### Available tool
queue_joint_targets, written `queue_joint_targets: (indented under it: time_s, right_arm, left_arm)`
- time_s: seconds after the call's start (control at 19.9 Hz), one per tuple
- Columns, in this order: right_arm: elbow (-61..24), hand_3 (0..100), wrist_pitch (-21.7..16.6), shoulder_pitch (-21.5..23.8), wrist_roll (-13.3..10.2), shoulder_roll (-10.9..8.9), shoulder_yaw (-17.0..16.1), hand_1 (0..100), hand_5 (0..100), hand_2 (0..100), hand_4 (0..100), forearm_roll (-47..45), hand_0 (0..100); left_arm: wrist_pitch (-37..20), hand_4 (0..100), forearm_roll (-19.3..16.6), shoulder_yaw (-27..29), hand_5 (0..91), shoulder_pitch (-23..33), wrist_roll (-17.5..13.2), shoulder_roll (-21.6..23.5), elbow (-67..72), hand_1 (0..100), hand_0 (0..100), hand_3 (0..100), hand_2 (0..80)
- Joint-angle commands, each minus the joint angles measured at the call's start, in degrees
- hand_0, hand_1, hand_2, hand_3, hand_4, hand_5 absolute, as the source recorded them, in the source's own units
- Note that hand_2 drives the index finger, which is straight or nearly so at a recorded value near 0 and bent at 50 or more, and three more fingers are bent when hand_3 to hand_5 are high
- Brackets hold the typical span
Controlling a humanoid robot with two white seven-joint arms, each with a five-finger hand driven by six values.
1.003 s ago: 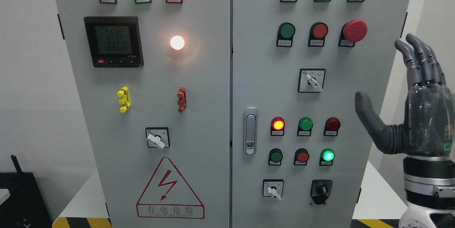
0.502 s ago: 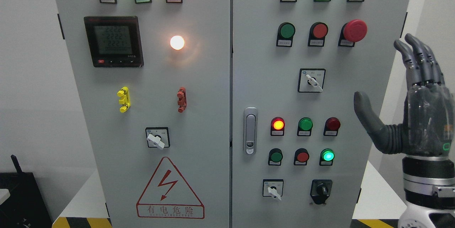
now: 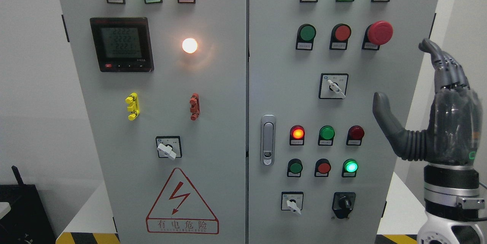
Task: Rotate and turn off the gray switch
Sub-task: 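Move the right hand toward the upper white-lever rotary switch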
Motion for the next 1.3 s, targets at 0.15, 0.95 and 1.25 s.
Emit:
queue_joint_targets:
  time_s: [0.15,0.95,1.25]
  right_arm:
    - [0.28,59,3.4,-0.44,-0.01,4.53,2.61,43,88,23,71,-0.59,18]
    - [0.63,88,12.82,-0.44,-0.1,4.97,8.06,45,100,44,92,-0.5,6]
    - [1.95,89,16.59,-0.35,-0.98,4.97,9.47,45,100,47,93,-0.59,4]
  left_arm:
    - [0.06,0,1.14,0.44,0.0,-0.53,-0.04,0.0,-1.5,39,12,0,0.0]
    - [-0.03,0,1.06,0.44,0.0,-0.53,-0.04,0.0,-1.5,39,12,0,0.0]
    - [-0.03,0,1.14,0.44,0.0,-0.53,-0.04,0.0,-1.5,39,12,0,0.0]
